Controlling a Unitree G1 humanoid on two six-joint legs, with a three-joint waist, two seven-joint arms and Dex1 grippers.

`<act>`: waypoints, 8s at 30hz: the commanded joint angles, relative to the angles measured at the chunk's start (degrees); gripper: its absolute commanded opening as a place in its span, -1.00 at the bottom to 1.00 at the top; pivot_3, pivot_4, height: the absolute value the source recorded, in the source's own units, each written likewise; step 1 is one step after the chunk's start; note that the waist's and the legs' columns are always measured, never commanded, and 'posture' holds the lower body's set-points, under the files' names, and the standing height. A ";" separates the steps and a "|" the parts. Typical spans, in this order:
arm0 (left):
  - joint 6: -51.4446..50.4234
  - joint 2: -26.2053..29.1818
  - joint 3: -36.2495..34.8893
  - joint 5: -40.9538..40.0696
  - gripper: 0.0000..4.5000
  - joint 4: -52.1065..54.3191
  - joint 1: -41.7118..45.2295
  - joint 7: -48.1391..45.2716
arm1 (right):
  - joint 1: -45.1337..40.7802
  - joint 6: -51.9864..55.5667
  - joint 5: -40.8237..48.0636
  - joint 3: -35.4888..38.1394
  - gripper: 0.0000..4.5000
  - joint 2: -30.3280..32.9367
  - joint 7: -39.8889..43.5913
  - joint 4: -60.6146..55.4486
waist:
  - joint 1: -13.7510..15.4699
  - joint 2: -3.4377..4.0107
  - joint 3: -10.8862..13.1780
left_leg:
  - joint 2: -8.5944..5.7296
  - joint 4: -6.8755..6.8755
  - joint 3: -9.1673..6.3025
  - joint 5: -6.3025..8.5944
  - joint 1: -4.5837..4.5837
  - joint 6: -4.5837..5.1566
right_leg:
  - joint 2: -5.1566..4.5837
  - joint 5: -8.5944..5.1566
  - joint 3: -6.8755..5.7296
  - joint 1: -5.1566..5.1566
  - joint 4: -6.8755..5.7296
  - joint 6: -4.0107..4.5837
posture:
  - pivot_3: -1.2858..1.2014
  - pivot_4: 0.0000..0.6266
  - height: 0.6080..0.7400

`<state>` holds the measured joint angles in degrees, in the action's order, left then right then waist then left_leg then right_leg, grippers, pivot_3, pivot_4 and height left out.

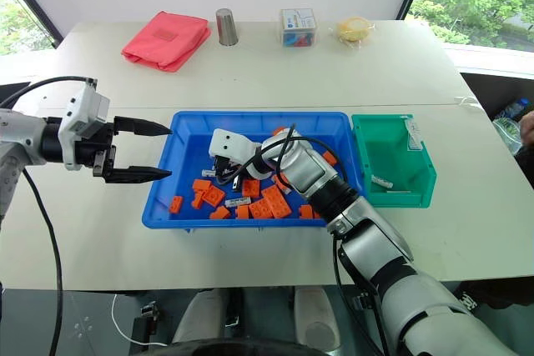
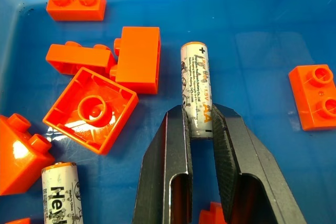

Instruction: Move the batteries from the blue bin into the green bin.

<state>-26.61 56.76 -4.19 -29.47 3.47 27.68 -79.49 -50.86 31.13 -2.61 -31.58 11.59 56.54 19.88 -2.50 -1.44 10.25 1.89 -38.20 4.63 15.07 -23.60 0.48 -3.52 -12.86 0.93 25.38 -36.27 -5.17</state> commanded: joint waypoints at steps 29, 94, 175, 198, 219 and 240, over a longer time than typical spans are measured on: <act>2.35 -9.30 4.89 1.44 1.00 -5.77 10.65 -1.27 | 29.61 39.54 21.63 49.94 -0.98 44.55 -4.32 -44.51 | 1.44 -0.03 0.00 | -0.01 -0.01 -0.05 0.01 0.03 0.02 | 0.01 -0.03 0.10 -0.04 0.14 0.05 | 0.03 -0.52 0.93; 1.26 -6.41 3.08 -0.74 1.00 1.34 4.78 -0.94 | 1.09 8.25 4.01 -3.72 -0.98 12.91 9.54 -17.48 | 1.59 -0.05 -0.01 | 0.00 -0.09 0.00 0.00 0.08 0.01 | 0.06 -0.01 0.02 -0.12 0.04 0.01 | 0.03 -0.52 0.93; 4.14 -9.60 3.13 0.83 1.00 -1.28 5.60 1.35 | 18.94 52.34 39.40 30.39 0.53 22.38 -22.03 -46.05 | 1.61 -0.08 -0.02 | -0.01 -0.03 -0.13 0.03 0.02 0.06 | -0.01 -0.01 0.09 -0.10 0.16 0.02 | 0.03 -0.52 0.93; 4.09 -9.38 3.18 1.10 1.00 -1.88 6.67 0.91 | 18.94 40.07 32.09 19.23 0.53 23.20 -22.07 -35.50 | 1.54 -0.09 -0.03 | -0.03 -0.04 -0.12 0.03 0.04 0.06 | -0.01 -0.02 0.10 -0.11 0.16 0.02 | 0.03 -0.52 0.93; 3.72 -9.33 2.68 0.23 1.00 -0.66 5.38 0.81 | 16.77 35.89 30.05 17.23 -0.98 22.16 -19.52 -39.04 | 1.63 -0.11 -0.03 | -0.02 -0.04 -0.10 0.02 0.05 0.06 | -0.01 -0.03 0.09 -0.12 0.16 0.05 | 0.03 -0.52 0.93; 6.36 -11.44 4.69 2.08 1.00 -8.72 9.68 -1.56 | 27.66 39.08 32.66 52.36 -0.98 43.57 -20.15 -34.30 | 1.70 -0.12 -0.04 | -0.05 -0.03 -0.08 0.04 -0.03 0.10 | -0.01 -0.09 -0.01 -0.09 0.22 0.15 | 0.03 -0.52 0.93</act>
<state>-21.38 44.97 1.02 -27.49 -5.28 36.02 -80.42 -22.89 72.04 30.46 18.56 54.02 36.38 -13.91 -0.80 -1.55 10.21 1.85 -38.23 4.55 15.10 -23.61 0.58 -3.52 -12.95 0.95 25.29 -36.06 -5.02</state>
